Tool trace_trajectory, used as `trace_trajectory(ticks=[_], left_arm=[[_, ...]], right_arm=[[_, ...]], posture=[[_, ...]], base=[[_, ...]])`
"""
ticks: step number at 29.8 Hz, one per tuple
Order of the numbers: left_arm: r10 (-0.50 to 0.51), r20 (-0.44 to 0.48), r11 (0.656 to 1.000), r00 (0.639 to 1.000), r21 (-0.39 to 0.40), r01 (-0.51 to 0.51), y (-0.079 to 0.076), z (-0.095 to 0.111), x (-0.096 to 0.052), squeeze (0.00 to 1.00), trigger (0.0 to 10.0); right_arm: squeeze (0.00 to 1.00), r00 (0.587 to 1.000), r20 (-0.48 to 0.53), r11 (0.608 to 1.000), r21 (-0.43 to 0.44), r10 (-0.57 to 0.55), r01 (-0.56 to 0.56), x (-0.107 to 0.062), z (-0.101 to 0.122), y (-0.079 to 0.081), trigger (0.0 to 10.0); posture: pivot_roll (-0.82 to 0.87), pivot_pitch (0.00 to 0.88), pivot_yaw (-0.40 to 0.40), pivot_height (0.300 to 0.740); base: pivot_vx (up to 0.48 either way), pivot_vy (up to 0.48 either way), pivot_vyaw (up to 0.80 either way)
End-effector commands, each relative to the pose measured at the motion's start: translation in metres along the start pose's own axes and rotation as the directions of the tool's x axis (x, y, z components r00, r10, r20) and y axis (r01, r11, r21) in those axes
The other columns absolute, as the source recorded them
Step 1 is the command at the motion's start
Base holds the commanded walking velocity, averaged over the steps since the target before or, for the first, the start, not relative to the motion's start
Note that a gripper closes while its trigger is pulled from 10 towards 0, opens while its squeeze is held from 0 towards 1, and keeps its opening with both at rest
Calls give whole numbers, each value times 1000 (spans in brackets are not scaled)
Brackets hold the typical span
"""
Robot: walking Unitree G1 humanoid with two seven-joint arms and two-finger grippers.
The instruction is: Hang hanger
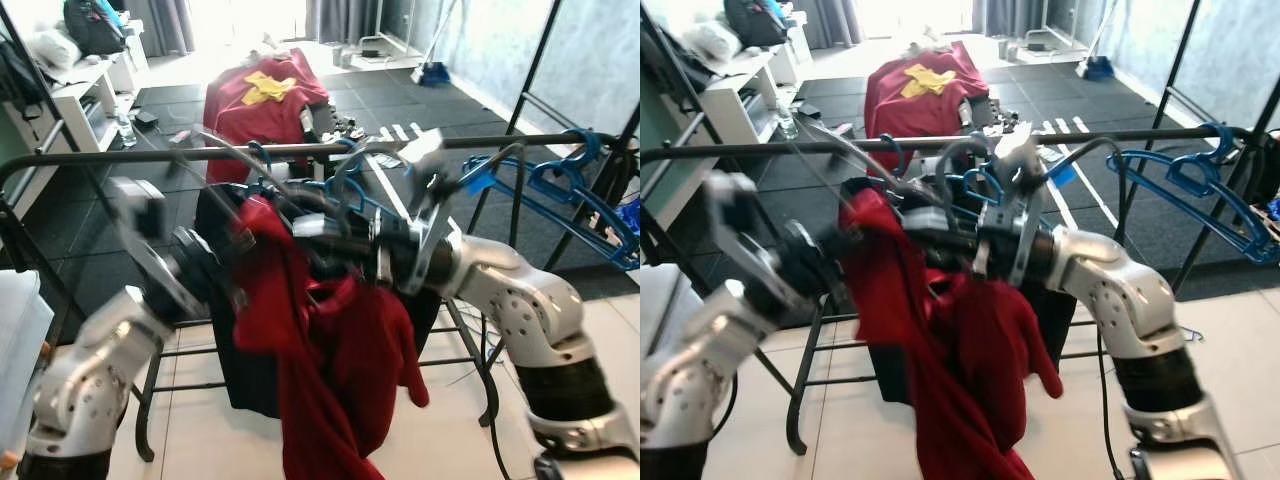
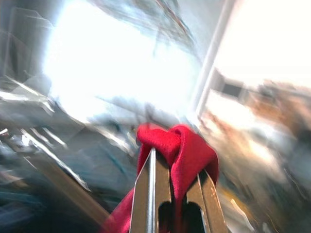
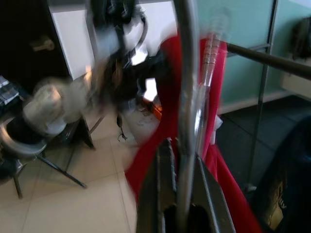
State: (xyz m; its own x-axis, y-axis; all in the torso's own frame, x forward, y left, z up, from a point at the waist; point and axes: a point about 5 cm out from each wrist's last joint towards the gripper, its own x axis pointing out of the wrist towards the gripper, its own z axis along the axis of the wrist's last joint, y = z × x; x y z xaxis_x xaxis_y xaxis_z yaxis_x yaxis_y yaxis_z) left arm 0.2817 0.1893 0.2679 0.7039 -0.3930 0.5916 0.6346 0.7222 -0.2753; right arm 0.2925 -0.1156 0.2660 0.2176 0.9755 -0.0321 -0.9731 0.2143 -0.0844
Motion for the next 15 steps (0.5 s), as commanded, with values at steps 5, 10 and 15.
trace_trajectory(ticks=[5, 10, 15], left_arm=[[173, 266, 985, 948, -35, -170, 32, 50, -8, 0, 9373], [151, 214, 988, 965, -14, -151, 28, 41, -6, 0, 9294], [124, -29, 991, 992, 47, -122, 22, -2, -20, 0, 9686]], right_arm=[[0, 1000, 9, 995, -95, -7, 8, -3, 16, -2, 0], [0, 996, 86, 993, -112, -28, 37, 0, 28, -4, 0], [0, 925, 374, 994, -61, -64, 93, -8, 68, -11, 0]], posture=[[-136, 47, 22, 740], [-133, 43, 24, 740], [-132, 44, 25, 740]], base=[[0, 0, 0], [0, 0, 0], [0, 0, 0]])
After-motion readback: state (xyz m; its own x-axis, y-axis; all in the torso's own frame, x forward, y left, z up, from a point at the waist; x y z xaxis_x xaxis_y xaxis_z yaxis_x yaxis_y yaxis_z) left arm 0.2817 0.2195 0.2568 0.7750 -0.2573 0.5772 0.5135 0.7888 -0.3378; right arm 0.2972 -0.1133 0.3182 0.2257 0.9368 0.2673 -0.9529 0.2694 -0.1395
